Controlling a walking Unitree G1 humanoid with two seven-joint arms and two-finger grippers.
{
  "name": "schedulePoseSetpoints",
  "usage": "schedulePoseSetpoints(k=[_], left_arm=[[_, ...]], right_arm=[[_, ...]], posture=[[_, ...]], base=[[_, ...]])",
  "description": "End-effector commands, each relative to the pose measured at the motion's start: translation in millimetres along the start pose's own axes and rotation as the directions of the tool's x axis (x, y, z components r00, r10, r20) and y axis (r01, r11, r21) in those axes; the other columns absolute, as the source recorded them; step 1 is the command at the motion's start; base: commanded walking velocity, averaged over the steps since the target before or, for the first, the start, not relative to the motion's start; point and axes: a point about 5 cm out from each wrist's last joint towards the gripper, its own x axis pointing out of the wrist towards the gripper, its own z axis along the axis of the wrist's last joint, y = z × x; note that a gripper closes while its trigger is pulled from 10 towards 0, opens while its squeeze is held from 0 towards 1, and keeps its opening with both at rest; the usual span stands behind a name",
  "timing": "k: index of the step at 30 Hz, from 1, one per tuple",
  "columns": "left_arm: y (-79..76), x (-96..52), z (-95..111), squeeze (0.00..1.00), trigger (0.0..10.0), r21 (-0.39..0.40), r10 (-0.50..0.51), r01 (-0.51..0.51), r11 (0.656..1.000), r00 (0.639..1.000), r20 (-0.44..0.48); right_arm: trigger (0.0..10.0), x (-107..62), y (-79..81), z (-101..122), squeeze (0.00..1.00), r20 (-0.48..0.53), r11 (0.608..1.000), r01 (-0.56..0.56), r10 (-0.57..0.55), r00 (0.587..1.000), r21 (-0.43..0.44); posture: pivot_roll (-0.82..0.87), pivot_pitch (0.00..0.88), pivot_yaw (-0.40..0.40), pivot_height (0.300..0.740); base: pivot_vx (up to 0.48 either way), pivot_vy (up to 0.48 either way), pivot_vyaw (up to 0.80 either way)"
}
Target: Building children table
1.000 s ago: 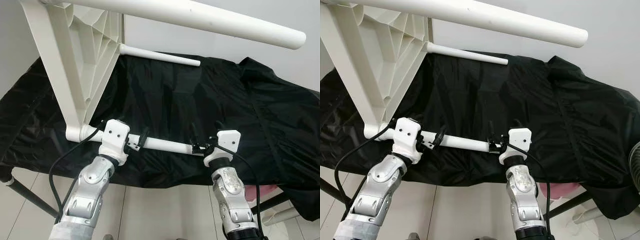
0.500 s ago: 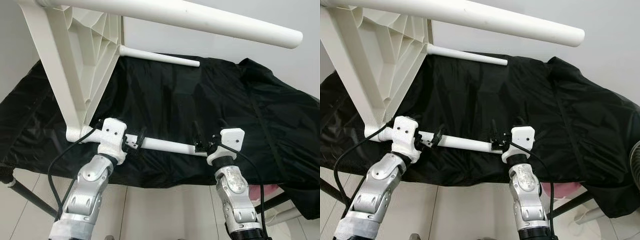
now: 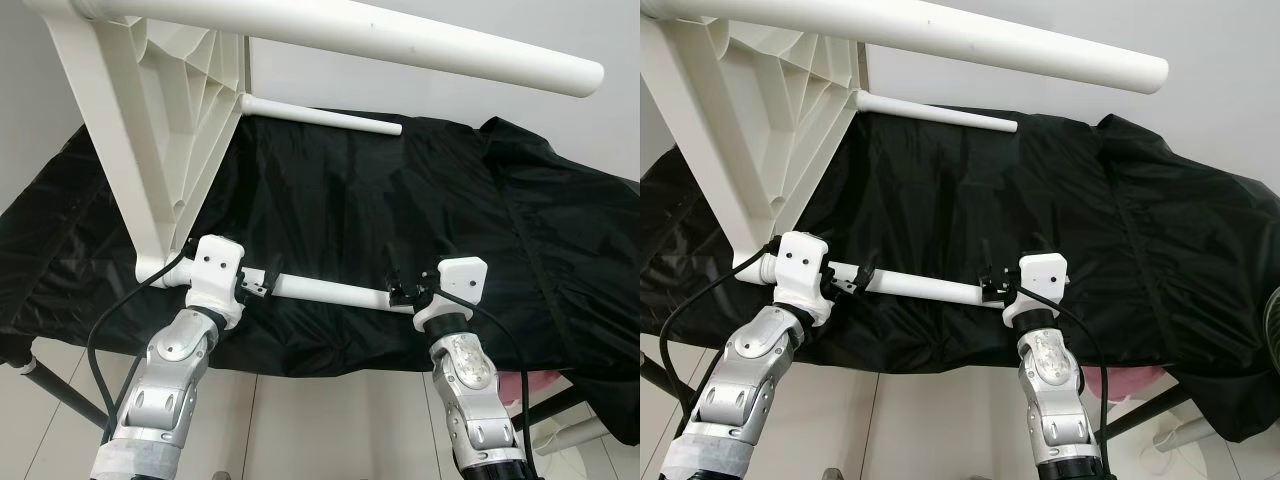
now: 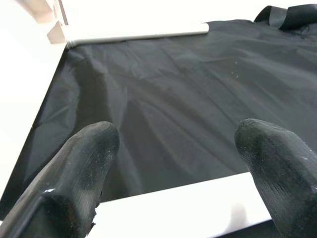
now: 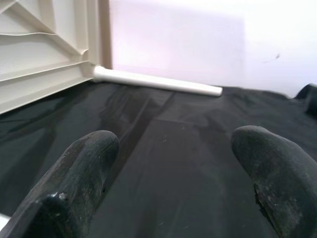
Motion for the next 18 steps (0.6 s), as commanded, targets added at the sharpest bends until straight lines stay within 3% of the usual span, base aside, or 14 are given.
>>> schedulePoseSetpoints(k=[1, 9, 18], left_arm=[[-1.7, 0.2, 1.8, 0.0, 10.0, 0.0, 0.011, -0.011, 1.0, 1.0, 0.006], [-5.3, -2.1, -4.2, 0.0, 10.0, 0.045, -0.006, 0.007, 0.999, 1.0, -0.017], [-12.8, -8.7, -3.3, 0.0, 10.0, 0.104, -0.108, 0.107, 0.989, 0.994, -0.005]], right_arm=[[10.0, -1.4, -6.7, 1.1, 0.0, 0.002, 1.0, 0.03, -0.03, 1.0, 0.003], [10.0, -5.3, -1.7, -5.4, 0.0, -0.023, 1.0, 0.006, -0.005, 1.0, 0.016], [10.0, -20.8, 9.9, -13.5, 0.0, -0.061, 0.983, -0.143, 0.15, 0.987, 0.114]], posture=[[0.03, 0.02, -0.06, 0.74], [0.02, 0.024, -0.064, 0.74], [0.02, 0.035, -0.067, 0.74]], base=[[0.0, 0.0, 0.0], [0.0, 0.0, 0.0], [0.0, 0.0, 0.0]])
